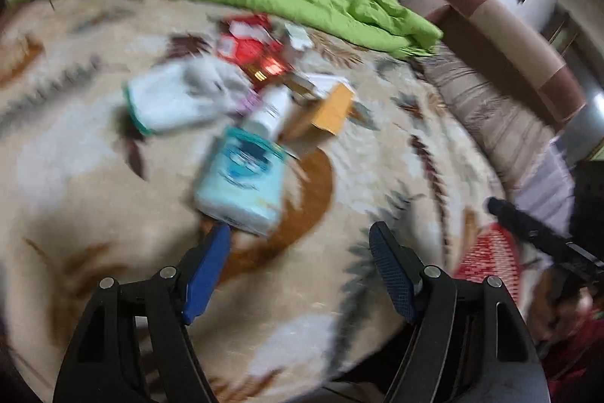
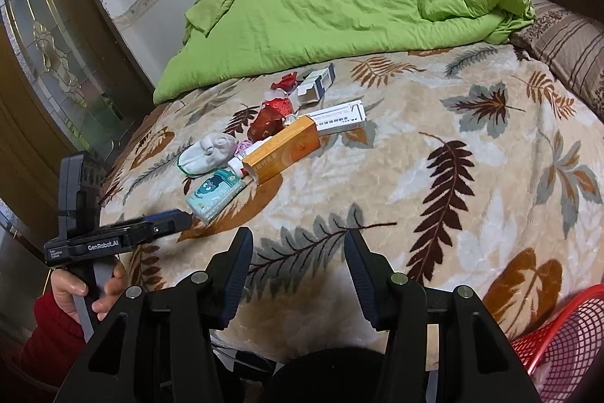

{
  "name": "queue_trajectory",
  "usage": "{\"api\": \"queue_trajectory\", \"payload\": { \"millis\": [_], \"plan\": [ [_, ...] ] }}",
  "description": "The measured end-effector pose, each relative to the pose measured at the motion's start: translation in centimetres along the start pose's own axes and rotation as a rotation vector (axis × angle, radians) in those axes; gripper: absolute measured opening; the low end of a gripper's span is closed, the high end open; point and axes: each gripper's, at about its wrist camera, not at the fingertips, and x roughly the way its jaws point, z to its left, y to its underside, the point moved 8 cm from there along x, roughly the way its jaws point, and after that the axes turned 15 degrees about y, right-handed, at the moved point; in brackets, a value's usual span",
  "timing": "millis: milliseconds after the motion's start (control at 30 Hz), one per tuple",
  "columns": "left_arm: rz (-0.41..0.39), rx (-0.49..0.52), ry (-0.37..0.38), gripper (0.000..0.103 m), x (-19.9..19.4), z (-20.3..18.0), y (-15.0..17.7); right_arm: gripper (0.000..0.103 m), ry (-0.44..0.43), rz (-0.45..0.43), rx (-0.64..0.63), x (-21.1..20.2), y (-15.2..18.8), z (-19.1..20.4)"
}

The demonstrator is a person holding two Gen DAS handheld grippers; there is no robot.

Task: Collect trash
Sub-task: 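Grasp the blue cartoon tissue pack with left tool while right tool grasps orange box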

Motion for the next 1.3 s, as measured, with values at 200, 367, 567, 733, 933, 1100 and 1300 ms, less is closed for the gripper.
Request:
{"api": "queue_trajectory", "payload": {
  "millis": [200,367,567,733,933,1100,1300],
  "plan": [
    [0.028,0.045,-0.111,0.075,1.6,0.8,-1.9,0.054,-0.011,0.021,0.012,0.8,-0.4,0.1],
    [0.074,0.079,-0.274,0.075,4.4,2.4,-2.5,0.055,-0.034,0.050,0.049,2.1,-1.5,0.3],
    [0.040,0.032,-0.333,0.055,5.2,3.8,-2.8,0.062,-0.059,0.091,0.116,4.2,-3.3,0.9],
    [-0.018,0.011,-0.346,0.043,3.7,3.5,-2.2,0.065,-0.074,0.129,0.179,7.1,-5.6,2.3],
    [-0.142,-0.060,-0.373,0.043,0.7,3.5,-1.9,0.065,-0.031,0.189,0.216,12.1,-7.9,4.4],
    [-0.191,-0.096,-0.385,0.043,-0.4,4.3,-2.3,0.065,0.028,0.248,0.228,15.9,-8.6,5.8],
    [-0.201,-0.090,-0.373,0.043,-0.4,4.1,-2.4,0.042,0.032,0.306,0.237,17.7,-7.2,6.1]
  ]
}}
